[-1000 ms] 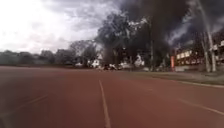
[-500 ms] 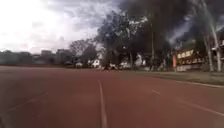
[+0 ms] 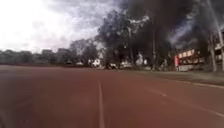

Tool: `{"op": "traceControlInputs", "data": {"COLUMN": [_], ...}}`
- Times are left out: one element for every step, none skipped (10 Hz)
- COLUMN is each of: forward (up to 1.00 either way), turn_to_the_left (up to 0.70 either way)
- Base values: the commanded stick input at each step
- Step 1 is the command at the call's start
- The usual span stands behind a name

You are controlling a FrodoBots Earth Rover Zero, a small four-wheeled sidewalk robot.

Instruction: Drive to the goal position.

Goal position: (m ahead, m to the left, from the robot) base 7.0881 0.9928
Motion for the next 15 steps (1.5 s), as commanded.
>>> {"op": "traceControlInputs", "data": {"forward": [0.7, 0.7, 0.7, 0.7, 0.7, 0.7, 0.7, 0.7, 0.7, 0.7, 0.7, 0.7, 0.7, 0.7, 0.7], "turn_to_the_left": [0.0, 0.0, 0.0, 0.0, 0.0, 0.0, 0.0, 0.0, 0.0, 0.0, 0.0, 0.0, 0.0, 0.08, 0.2]}}
